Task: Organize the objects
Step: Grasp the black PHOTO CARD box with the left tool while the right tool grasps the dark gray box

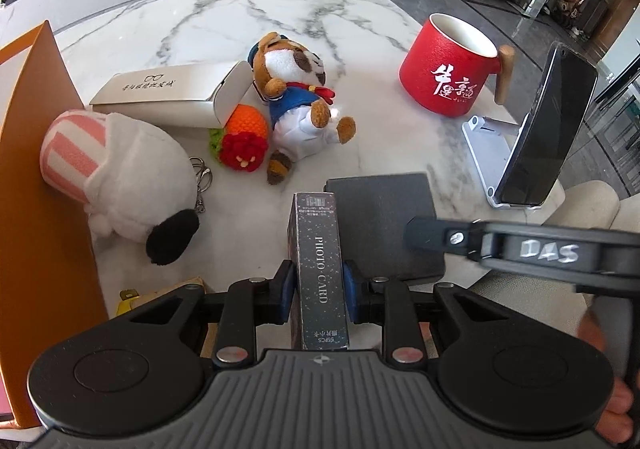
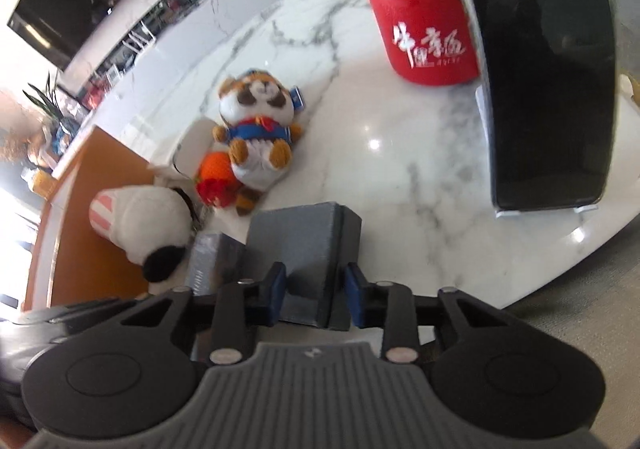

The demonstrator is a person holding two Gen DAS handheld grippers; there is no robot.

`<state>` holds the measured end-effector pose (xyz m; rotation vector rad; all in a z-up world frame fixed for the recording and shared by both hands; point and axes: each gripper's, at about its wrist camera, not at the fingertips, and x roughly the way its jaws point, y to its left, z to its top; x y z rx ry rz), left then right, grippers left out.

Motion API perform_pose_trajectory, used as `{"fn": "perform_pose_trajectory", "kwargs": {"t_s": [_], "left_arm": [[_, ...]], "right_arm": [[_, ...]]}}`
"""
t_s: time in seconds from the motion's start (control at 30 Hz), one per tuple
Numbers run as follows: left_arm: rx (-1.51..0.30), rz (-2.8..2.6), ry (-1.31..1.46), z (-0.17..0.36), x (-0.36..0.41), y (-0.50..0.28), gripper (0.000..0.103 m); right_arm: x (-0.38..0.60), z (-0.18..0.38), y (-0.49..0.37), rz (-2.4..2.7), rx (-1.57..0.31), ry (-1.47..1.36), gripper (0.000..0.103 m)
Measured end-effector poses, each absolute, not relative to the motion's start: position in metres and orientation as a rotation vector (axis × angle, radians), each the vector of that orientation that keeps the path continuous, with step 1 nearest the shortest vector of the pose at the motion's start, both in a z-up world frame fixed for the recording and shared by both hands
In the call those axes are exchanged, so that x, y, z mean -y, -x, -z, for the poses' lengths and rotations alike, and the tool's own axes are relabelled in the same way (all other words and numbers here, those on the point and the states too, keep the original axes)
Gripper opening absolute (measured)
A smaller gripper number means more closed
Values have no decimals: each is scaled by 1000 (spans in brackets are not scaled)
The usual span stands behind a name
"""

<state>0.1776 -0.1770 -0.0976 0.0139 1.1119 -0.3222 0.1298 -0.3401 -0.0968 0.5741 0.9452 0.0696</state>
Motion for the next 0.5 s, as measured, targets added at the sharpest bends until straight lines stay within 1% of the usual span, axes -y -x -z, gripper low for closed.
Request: {"fn": "perform_pose_trajectory", "kwargs": {"t_s": [0.2,0.23,0.27,0.37,0.4,0.47,0.5], "left_arm": [[-1110,311,-18,97,176,-176,30],[-1110,310,-13,97,175,-177,30],[-1112,309,-10,97,175,-177,30],[-1112,311,-14,97,175,-177,29],[-1112,313,-11,98,175,-177,29],[-1112,311,-6,98,174,-177,29],[-1112,311,-3,98,174,-177,29]], "right_arm": [[340,82,-122,-122,-875,-611,25],[341,80,-121,-149,-863,-633,19],[341,79,-122,-170,-856,-650,17],[337,79,-126,-227,-843,-689,15],[335,81,-129,-258,-854,-716,13],[328,84,-133,-277,-874,-724,4],[325,83,-133,-280,-875,-712,4]]}}
